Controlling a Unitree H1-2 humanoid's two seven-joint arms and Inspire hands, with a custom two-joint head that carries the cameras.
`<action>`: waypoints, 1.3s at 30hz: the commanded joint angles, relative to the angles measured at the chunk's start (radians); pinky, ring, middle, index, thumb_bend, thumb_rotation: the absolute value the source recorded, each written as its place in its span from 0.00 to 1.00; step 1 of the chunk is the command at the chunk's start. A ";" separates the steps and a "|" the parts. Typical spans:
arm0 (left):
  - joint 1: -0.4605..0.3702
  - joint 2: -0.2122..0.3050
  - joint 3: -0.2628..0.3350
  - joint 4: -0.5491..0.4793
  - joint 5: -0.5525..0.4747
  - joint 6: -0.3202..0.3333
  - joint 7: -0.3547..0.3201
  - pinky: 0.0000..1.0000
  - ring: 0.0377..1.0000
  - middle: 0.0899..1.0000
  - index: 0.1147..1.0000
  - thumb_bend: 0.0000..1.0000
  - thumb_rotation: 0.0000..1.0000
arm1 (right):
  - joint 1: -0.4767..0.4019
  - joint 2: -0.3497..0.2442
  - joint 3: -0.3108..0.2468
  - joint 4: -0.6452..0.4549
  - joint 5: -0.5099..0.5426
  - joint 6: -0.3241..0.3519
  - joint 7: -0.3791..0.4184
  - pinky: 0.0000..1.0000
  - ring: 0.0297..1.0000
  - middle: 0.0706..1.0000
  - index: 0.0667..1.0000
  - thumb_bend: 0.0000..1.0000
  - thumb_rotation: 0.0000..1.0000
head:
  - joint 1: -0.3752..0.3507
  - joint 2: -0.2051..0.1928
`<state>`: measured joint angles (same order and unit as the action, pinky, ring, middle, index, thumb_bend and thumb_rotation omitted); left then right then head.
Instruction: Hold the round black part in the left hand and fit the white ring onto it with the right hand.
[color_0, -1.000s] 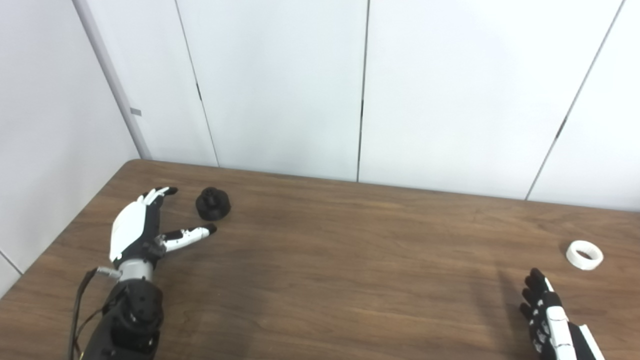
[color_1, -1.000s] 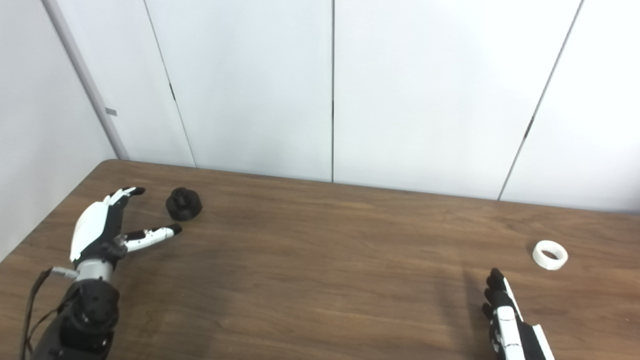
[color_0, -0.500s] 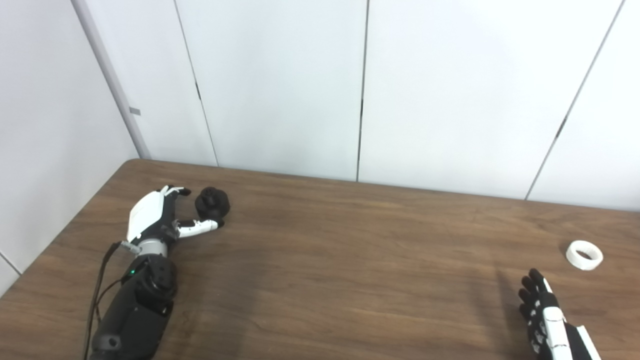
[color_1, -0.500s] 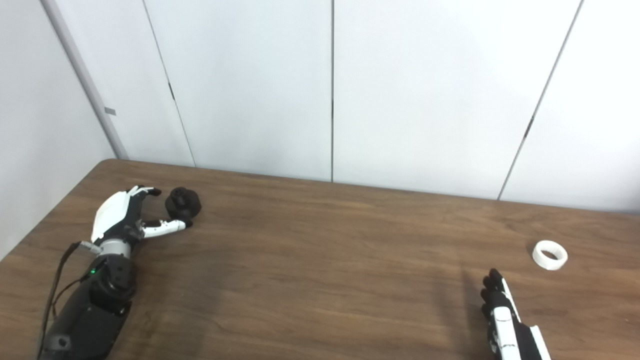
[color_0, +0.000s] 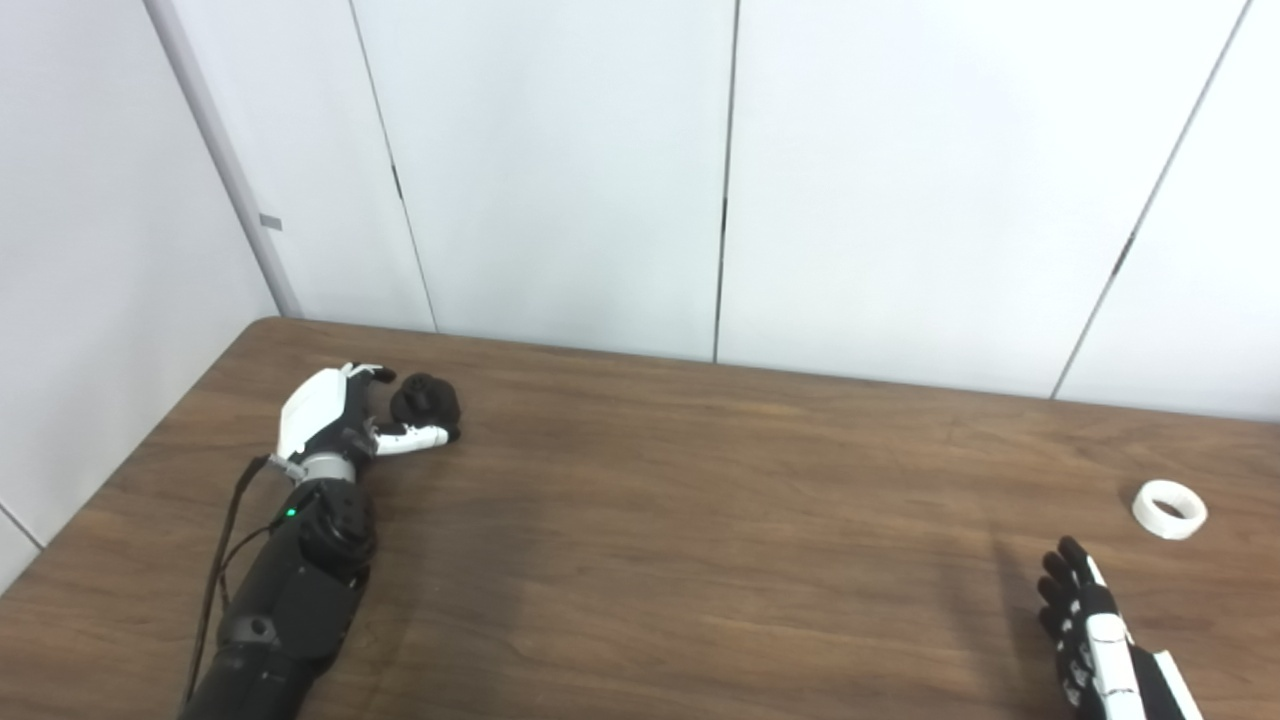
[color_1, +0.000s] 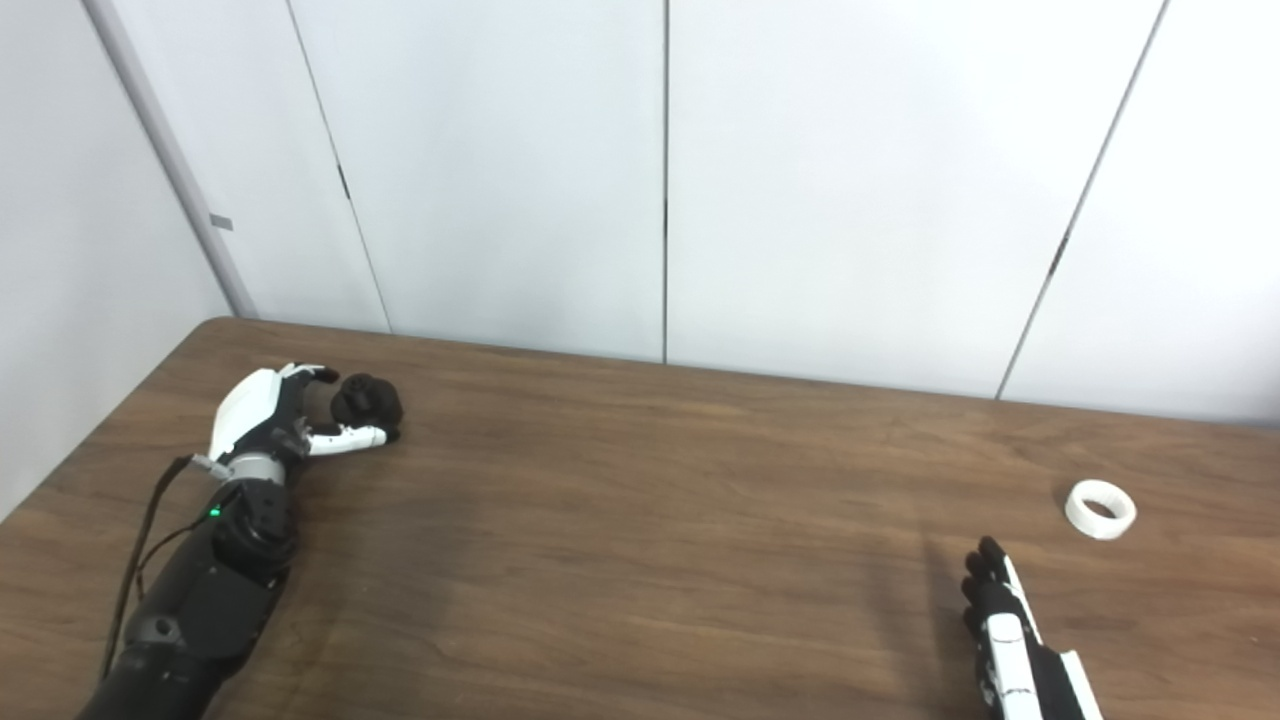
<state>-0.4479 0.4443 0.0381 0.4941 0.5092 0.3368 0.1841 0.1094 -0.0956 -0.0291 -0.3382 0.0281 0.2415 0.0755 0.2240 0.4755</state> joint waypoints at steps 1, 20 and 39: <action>-0.050 0.039 -0.001 -0.001 -0.001 -0.022 0.024 1.00 1.00 0.95 0.79 1.00 0.34 | -0.006 -0.005 -0.002 -0.029 0.000 -0.034 -0.001 1.00 0.98 0.98 0.99 0.33 1.00 | -0.003 -0.002; -0.057 0.033 -0.047 0.040 -0.015 -0.055 0.037 1.00 0.99 0.93 0.76 1.00 0.37 | 0.002 -0.006 0.000 -0.032 -0.008 -0.027 -0.001 1.00 0.99 0.98 0.99 0.33 1.00 | -0.010 0.005; -0.050 0.038 -0.049 0.030 0.002 -0.027 0.061 1.00 0.93 0.84 0.56 0.88 0.20 | -0.001 -0.011 -0.005 -0.027 -0.001 -0.036 0.004 1.00 0.99 0.98 0.99 0.34 1.00 | -0.004 0.009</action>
<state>-0.4655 0.4527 -0.0146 0.5465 0.5003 0.3083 0.2232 0.1138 -0.0969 -0.0302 -0.3382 0.0263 0.2352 0.0786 0.2193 0.4832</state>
